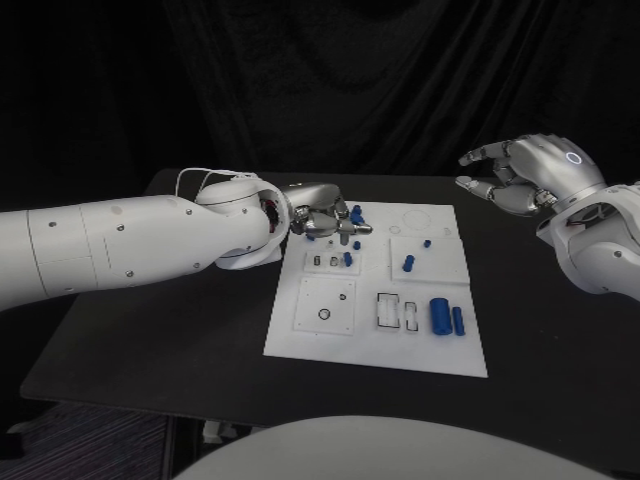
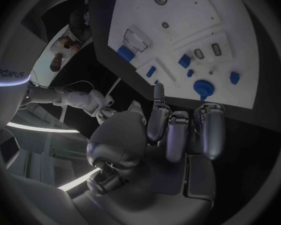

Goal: Assemble the parts on the task board

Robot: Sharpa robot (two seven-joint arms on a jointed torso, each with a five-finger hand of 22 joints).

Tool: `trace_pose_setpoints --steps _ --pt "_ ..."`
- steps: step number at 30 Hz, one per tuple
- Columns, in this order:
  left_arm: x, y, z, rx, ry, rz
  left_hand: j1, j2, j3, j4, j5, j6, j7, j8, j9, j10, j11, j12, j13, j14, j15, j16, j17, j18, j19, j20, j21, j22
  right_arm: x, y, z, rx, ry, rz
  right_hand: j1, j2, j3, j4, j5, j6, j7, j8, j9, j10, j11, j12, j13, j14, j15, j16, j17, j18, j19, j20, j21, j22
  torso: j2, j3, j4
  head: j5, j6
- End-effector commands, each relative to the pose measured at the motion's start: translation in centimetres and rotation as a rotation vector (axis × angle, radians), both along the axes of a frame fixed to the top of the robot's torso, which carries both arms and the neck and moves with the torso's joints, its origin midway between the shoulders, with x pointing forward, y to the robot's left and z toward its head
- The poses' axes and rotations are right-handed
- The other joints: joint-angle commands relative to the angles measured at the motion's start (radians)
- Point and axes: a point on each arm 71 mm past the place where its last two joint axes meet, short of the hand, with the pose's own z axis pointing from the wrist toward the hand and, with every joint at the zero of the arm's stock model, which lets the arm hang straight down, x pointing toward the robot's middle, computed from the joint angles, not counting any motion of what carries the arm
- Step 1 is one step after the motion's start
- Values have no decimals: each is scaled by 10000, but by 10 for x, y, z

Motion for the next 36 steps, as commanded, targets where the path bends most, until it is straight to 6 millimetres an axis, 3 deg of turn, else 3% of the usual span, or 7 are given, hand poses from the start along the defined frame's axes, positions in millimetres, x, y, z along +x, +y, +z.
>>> trace_pose_setpoints --steps 1,2,10,20,26,30,36 --pt "-2 8 -12 2597 921 1093 211 -2 9 6 200 -73 -88 428 674 1324 -387 2340 2893 1058 -135 25 2626 -204 132 -68 52 565 1 -7 -1 123 -36 -423 -122 -21 13 71 94 110 26 -40 -14 1051 65 27 2627 943 75 -12 2122 64 825 77 -29 2446 -43 20 -30 -8 -43" --pt "-4 9 -13 2779 1010 1190 260 -1 43 4 211 -27 -129 499 832 1324 -426 2340 2893 1058 -170 25 2626 -213 176 -100 60 603 0 -7 -1 167 -100 -408 -115 -8 30 69 174 178 27 -32 -10 1051 65 27 2627 943 79 -11 2121 64 825 79 -27 2446 -77 73 -110 60 -43" --pt "-7 14 -15 3408 1246 1753 124 -191 -35 19 297 483 -379 805 1555 1324 -665 2340 2893 1058 -396 25 2626 -237 332 -320 57 698 -3 -6 -3 396 -418 -207 -81 14 92 57 468 321 18 -50 -15 1051 61 27 2627 945 76 -6 2127 62 830 81 -16 2450 -28 218 -125 20 -43" --pt "-5 11 -15 3158 1287 2127 -159 -244 -166 17 394 364 -373 585 1798 1324 -686 2340 2893 1058 -441 25 2626 -216 284 -384 -32 604 -7 -8 -4 549 -623 -86 -62 22 158 60 744 425 8 -85 -28 1051 54 27 2627 958 71 28 2180 48 855 78 36 2468 71 586 -275 63 -43" --pt "-5 6 -13 2759 1111 1927 73 -286 -72 -31 772 249 -329 291 1866 1324 -655 2340 2893 1058 -421 25 2626 -202 234 -378 -97 545 -6 -6 -5 540 -618 -42 -57 23 165 58 766 435 10 -87 -28 1051 52 27 2627 959 72 31 2185 45 861 77 48 2473 137 781 -349 -133 -43" --pt "-4 2 -13 2603 1142 1860 98 -286 -58 -31 796 253 -325 255 1878 1324 -650 2340 2893 1058 -416 25 2626 -200 225 -374 -108 535 -6 -6 -5 522 -593 -58 -48 26 178 53 796 447 11 -91 -30 1051 54 27 2627 960 71 33 2187 45 861 77 49 2473 155 825 -291 -336 -43" --pt "-1 -2 -15 2572 1324 1873 127 -275 -36 -27 832 308 -331 241 1913 1324 -650 2340 2893 1058 -412 25 2626 -202 229 -370 -111 543 -4 -6 -6 499 -558 -91 -44 28 184 52 807 450 12 -94 -31 1051 54 27 2627 960 71 33 2186 47 856 77 39 2469 188 892 -306 -366 -43"
